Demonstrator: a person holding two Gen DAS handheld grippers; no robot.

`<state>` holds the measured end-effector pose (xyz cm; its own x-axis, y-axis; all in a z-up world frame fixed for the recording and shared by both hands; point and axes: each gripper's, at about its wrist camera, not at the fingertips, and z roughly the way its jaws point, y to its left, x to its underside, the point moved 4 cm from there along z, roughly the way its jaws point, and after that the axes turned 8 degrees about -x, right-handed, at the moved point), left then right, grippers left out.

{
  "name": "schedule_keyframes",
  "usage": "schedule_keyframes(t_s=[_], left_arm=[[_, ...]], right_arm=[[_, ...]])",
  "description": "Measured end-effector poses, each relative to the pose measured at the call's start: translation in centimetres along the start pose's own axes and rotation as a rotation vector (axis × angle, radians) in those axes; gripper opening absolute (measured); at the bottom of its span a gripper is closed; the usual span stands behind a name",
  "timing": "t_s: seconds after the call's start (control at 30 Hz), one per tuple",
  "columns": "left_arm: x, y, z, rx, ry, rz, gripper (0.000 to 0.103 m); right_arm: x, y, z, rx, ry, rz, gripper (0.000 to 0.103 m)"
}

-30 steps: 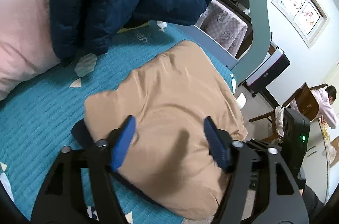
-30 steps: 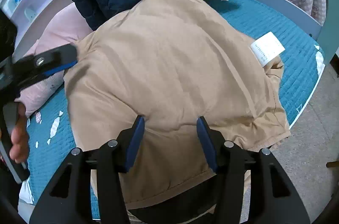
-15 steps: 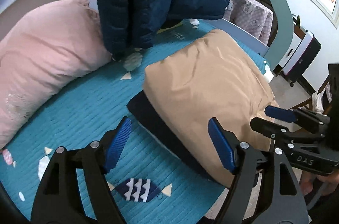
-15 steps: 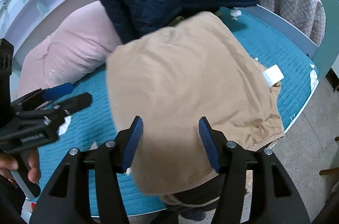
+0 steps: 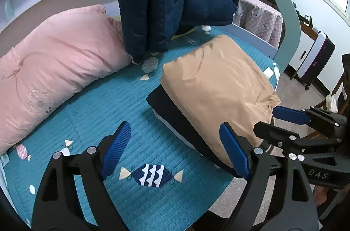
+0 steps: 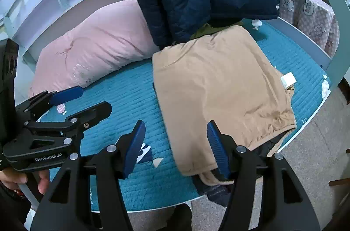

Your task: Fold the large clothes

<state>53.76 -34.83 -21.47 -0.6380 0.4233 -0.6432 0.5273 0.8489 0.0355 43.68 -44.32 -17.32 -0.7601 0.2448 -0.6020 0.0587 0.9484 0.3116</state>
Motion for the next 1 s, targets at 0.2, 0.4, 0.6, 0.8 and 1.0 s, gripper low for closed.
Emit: schedule_keyframes(t_s=[0.2,0.4,0.6,0.8,1.0], left_arm=[[0.7,-0.1,-2.9,-0.016,-0.026,0.002,0.086],[2.2,-0.2,-6.1,-0.037,-0.05,-0.002,0.088],[3.9,-0.1,-9.3,-0.065,-0.074,0.001,0.089],[6.0,0.3,-13.8,-0.114,-0.117,0.008,0.089],[9.0,1.5,-19.2,-0.199,-0.185,-0.022,0.091]], right_arm=[[0.9,1.5,-2.2,-0.003,-0.016,-0.01,0.057],[2.0,2.9,-4.4,-0.006,-0.035,-0.026,0.058],[3.4,4.7,-6.7,-0.018,-0.05,-0.039,0.059],[4.8,7.2,-9.3,-0.037,-0.066,-0.07,0.059],[6.9,11.1,-13.0,-0.044,-0.103,-0.127,0.067]])
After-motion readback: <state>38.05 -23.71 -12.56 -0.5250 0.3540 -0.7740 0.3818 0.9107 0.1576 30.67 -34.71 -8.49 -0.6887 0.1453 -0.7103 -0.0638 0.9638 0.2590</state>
